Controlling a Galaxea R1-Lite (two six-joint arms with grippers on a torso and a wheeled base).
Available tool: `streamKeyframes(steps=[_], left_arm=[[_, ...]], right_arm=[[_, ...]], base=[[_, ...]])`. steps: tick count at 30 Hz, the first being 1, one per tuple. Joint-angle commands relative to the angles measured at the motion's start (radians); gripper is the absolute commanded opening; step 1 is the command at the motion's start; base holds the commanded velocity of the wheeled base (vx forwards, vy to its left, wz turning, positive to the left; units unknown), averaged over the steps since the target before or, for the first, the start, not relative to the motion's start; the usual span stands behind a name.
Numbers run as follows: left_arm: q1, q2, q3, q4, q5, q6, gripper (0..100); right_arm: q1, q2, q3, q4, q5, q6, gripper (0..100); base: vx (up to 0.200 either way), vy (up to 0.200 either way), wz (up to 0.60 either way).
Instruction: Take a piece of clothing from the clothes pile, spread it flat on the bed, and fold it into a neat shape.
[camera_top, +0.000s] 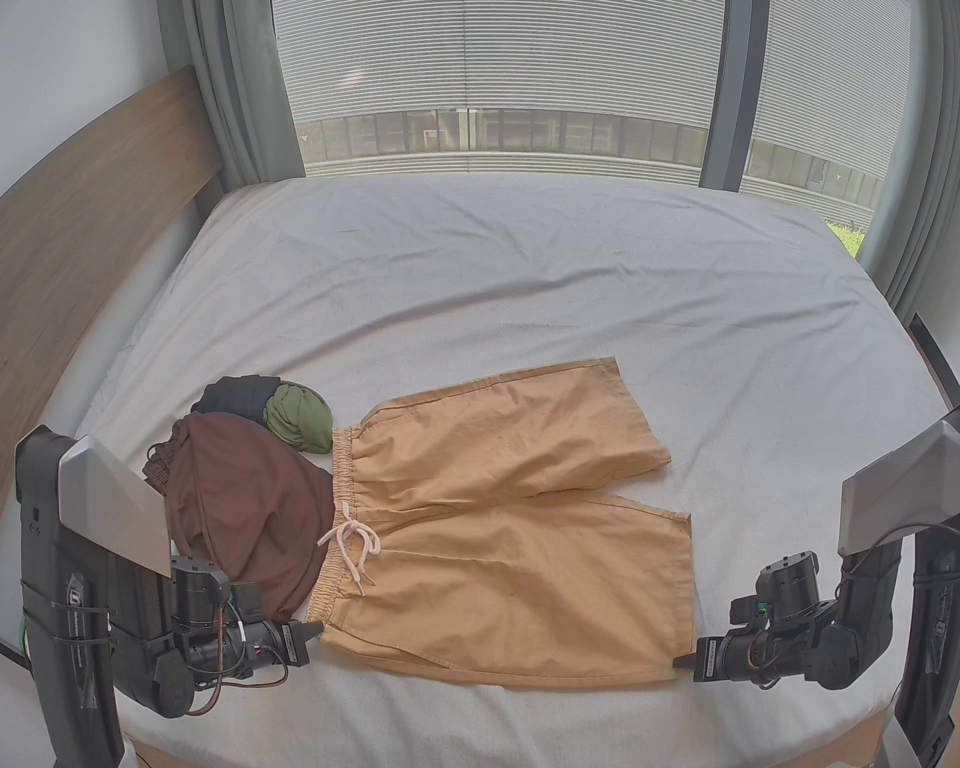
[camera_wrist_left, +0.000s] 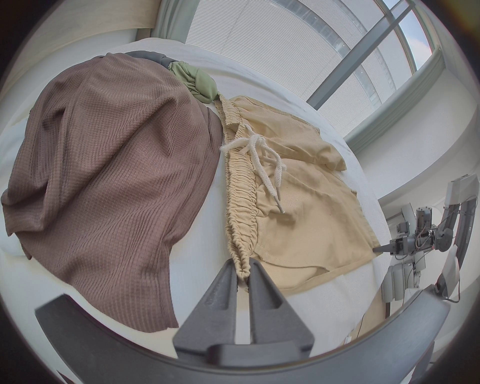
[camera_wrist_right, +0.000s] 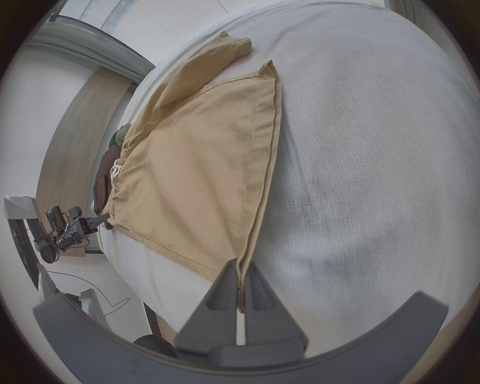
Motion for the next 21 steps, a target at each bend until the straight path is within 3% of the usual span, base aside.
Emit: streamKeyframes(steps=[1, 21], left_arm=[[0.006, -0.023, 0.042, 0.003, -0.002, 0.025, 0], [0.02, -0.021, 0.16, 0.01, -0.006, 0.13, 0]], right_arm=[[0.001, -0.033, 0.028, 0.001, 0.001, -0.003, 0], [0.0, -0.053, 0.12, -0.002, 0.001, -0.1, 0]], base=[[0.0, 0.0, 0.0], [0.0, 0.0, 0.0]])
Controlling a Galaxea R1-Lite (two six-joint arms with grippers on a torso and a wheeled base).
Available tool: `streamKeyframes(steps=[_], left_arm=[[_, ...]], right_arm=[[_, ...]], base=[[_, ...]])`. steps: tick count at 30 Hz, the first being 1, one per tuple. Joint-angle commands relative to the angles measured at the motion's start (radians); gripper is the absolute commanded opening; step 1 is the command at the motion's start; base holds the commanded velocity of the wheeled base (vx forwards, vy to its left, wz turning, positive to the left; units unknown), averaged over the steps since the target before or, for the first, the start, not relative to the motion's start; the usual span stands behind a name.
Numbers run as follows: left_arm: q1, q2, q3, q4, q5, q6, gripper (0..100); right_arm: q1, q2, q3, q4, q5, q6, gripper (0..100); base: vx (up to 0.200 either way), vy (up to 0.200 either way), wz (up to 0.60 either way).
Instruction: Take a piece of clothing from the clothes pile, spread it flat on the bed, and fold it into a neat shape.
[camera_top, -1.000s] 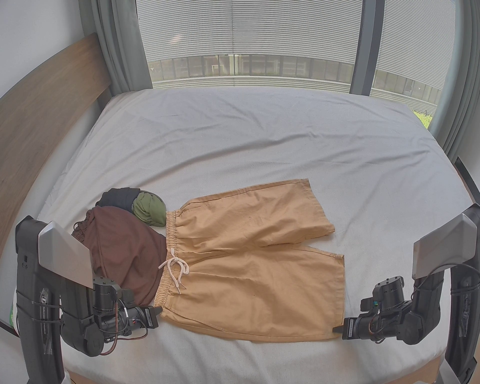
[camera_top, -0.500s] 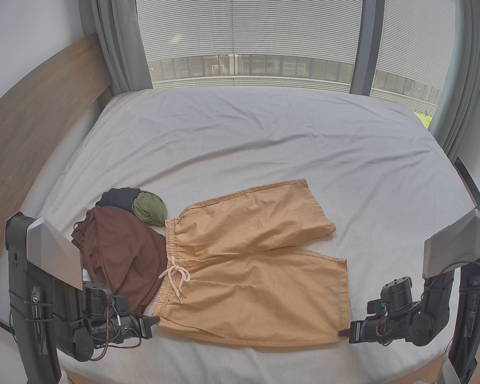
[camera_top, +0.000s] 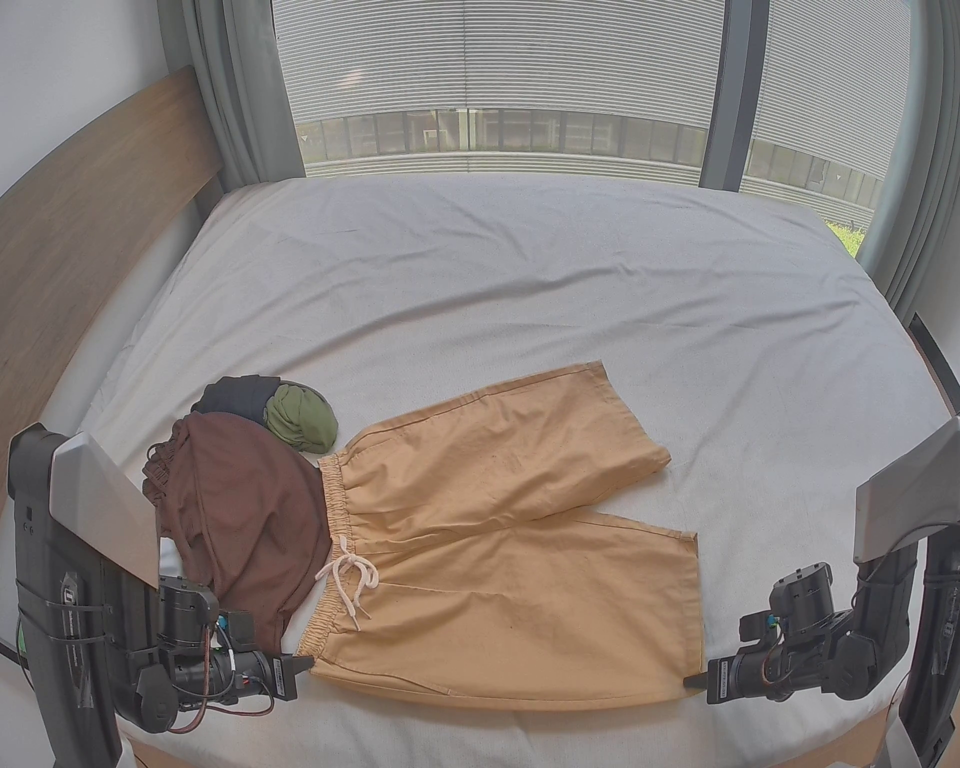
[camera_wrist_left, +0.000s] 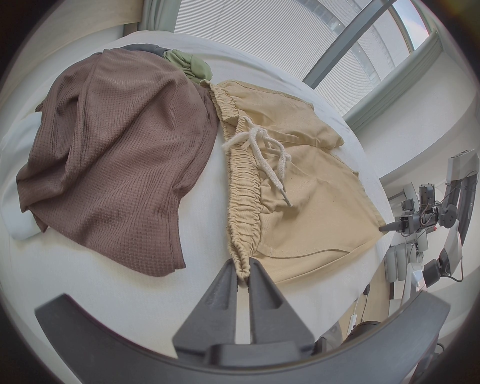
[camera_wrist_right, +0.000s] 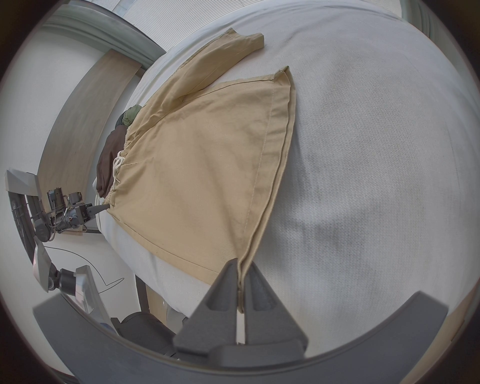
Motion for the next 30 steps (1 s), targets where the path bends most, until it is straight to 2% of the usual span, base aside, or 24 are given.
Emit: streamKeyframes(steps=[1, 9, 16, 21, 30], left_arm=[[0.001, 0.001, 0.019, 0.006, 0.001, 0.002, 0], [0.001, -0.006, 0.013, -0.008, 0.001, 0.003, 0], [-0.008, -0.066, -0.073, -0.009, 0.003, -0.023, 0], [-0.013, -0.092, -0.139, -0.009, 0.015, -0.072, 0], [-0.042, -0.114, -0.168, -0.009, 0.021, -0.15, 0]], right_arm=[[-0.002, -0.002, 0.011, 0.0, 0.0, -0.01, 0], [-0.02, -0.009, -0.009, -0.026, 0.001, -0.01, 0], [-0.019, -0.063, -0.026, -0.112, 0.013, 0.003, 0], [-0.019, -0.098, -0.033, -0.18, 0.047, 0.027, 0], [-0.028, -0.12, -0.07, -0.209, 0.047, 0.042, 0]], base=[[0.0, 0.0, 0.0], [0.0, 0.0, 0.0], [0.0, 0.0, 0.0], [0.0, 0.0, 0.0], [0.0, 0.0, 0.0]])
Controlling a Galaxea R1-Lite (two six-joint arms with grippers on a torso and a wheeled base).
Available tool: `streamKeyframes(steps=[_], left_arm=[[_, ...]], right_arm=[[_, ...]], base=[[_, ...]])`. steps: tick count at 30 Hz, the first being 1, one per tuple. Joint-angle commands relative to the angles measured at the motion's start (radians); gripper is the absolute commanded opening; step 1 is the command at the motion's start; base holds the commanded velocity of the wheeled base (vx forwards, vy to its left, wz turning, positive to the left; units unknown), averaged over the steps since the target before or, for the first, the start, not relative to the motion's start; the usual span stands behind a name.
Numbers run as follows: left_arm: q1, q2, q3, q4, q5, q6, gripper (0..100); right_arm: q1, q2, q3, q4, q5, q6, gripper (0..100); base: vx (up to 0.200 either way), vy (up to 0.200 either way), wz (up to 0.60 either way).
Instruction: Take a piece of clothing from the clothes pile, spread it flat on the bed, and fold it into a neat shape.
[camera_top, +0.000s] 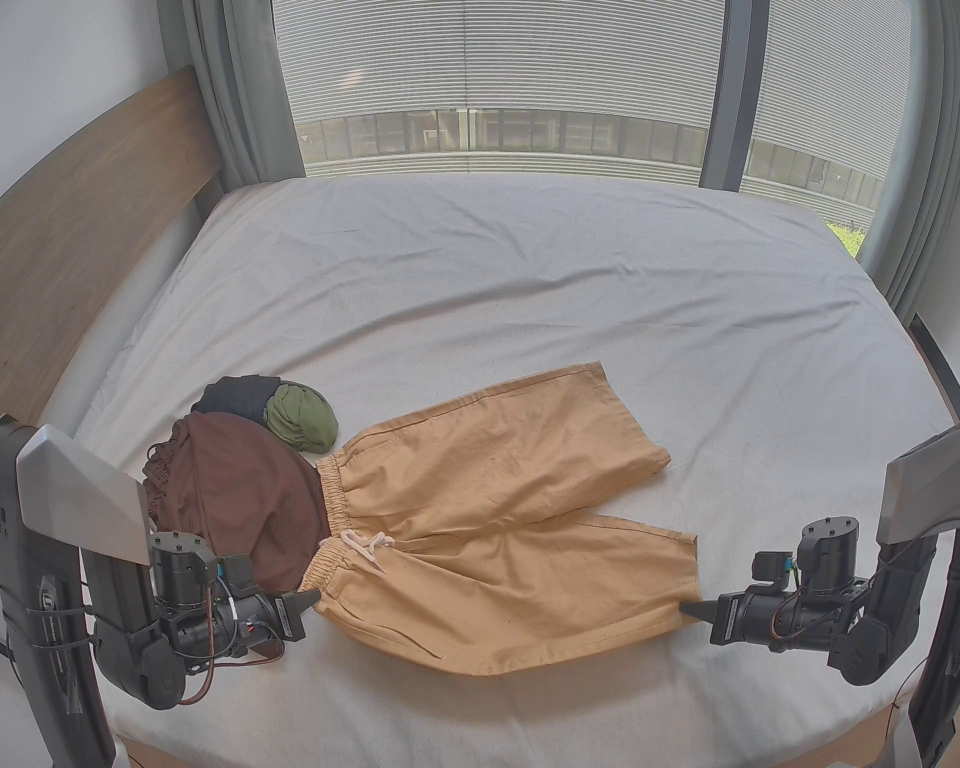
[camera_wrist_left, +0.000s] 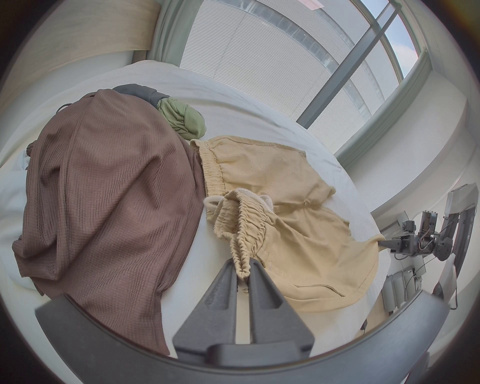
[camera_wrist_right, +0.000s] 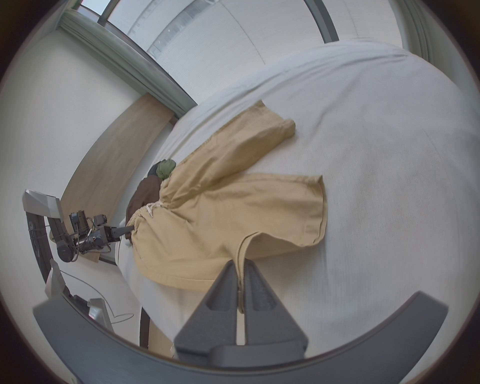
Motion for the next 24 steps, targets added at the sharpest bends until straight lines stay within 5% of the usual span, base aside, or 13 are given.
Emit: streamKeyframes(steps=[1, 13, 24], left_arm=[[-0.015, -0.018, -0.017, -0.001, 0.003, -0.017, 0], [-0.055, -0.051, -0.084, -0.001, 0.055, -0.16, 0], [-0.06, -0.037, -0.125, -0.001, 0.084, -0.182, 0]], right_arm=[[-0.012, -0.018, -0.02, -0.016, 0.001, 0.001, 0], [-0.037, -0.022, -0.148, -0.029, 0.001, 0.019, 0], [-0.072, -0.024, -0.275, 0.021, 0.001, 0.019, 0]], base=[[0.0, 0.0, 0.0], [0.0, 0.0, 0.0], [0.0, 0.0, 0.0]])
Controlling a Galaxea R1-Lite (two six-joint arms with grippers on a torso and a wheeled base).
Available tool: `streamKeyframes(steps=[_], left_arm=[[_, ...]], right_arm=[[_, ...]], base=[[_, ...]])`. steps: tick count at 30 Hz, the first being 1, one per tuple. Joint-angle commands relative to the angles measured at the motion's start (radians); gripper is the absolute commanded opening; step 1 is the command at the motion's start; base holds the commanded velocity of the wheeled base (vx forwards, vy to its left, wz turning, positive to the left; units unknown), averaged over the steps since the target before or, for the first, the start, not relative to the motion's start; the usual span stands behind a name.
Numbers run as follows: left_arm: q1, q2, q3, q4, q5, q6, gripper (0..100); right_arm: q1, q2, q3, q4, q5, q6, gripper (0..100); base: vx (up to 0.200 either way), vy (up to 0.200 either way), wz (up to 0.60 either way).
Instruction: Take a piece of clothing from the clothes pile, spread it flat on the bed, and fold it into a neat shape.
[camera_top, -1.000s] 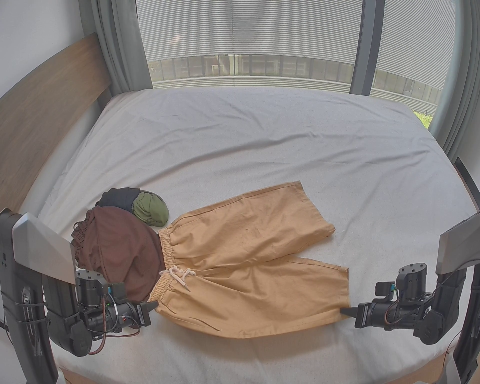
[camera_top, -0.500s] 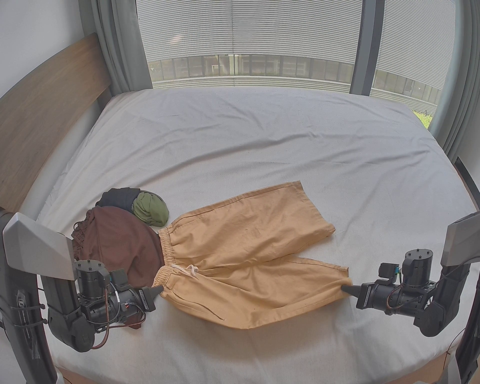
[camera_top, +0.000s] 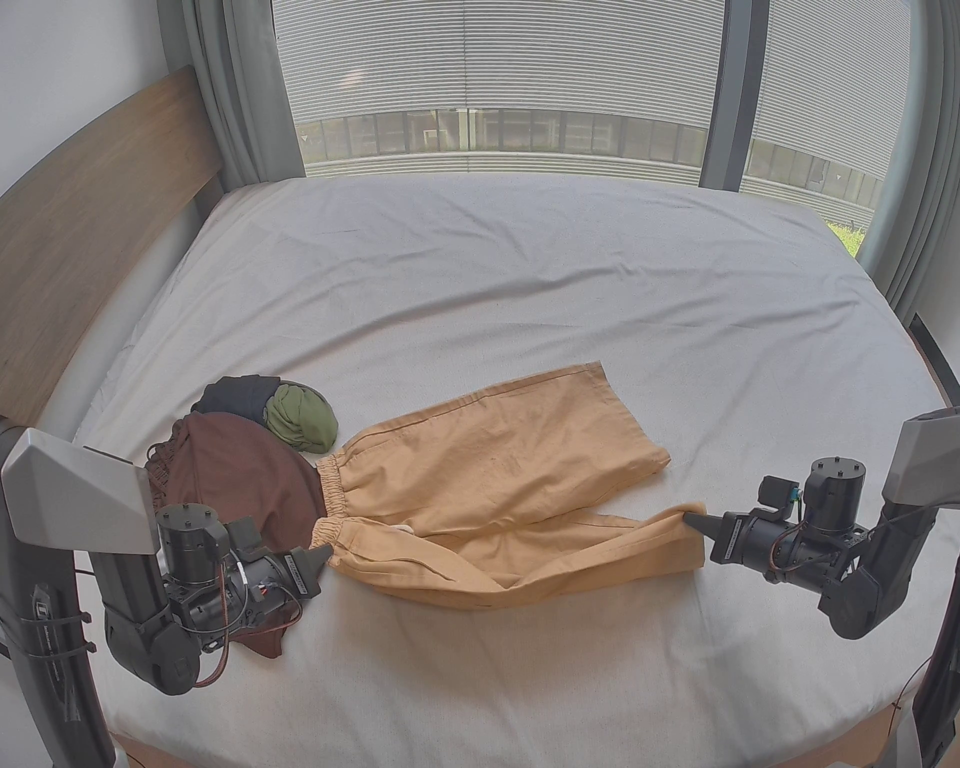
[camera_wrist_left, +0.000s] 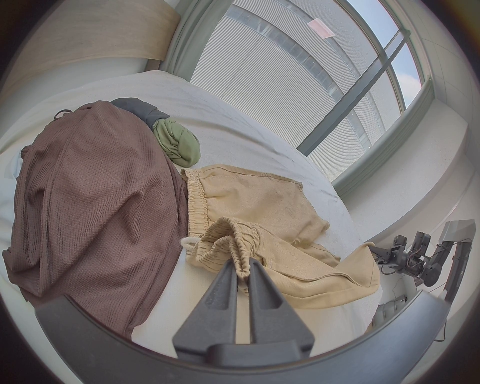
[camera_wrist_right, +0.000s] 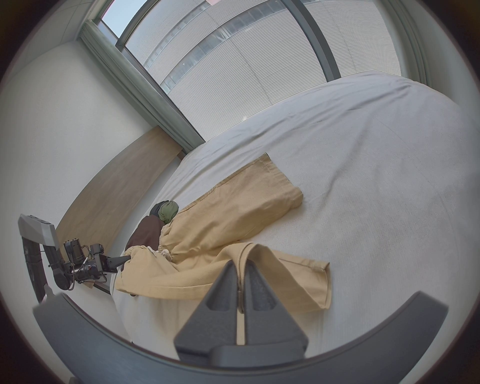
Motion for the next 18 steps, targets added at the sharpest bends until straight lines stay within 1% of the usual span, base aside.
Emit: streamKeyframes(steps=[1, 6, 9, 16, 18], left_arm=[[-0.001, 0.012, -0.019, -0.001, 0.012, -0.003, 0], [-0.001, 0.015, -0.036, -0.001, 0.017, -0.018, 0], [0.001, 0.013, -0.052, -0.001, 0.037, -0.04, 0], [-0.001, 0.016, -0.064, -0.001, 0.039, -0.049, 0], [-0.001, 0.016, -0.075, -0.001, 0.045, -0.066, 0]], right_arm=[[-0.01, -0.002, -0.05, 0.022, 0.0, 0.0, 0], [-0.016, -0.002, -0.102, 0.047, 0.0, 0.0, 0], [-0.015, 0.0, -0.148, 0.074, 0.0, 0.002, 0], [-0.013, 0.001, -0.214, 0.129, 0.0, 0.003, 0], [-0.013, 0.0, -0.255, 0.165, 0.0, 0.003, 0]], base=[[0.0, 0.0, 0.0], [0.0, 0.0, 0.0], [0.0, 0.0, 0.0], [0.0, 0.0, 0.0], [0.0, 0.0, 0.0]])
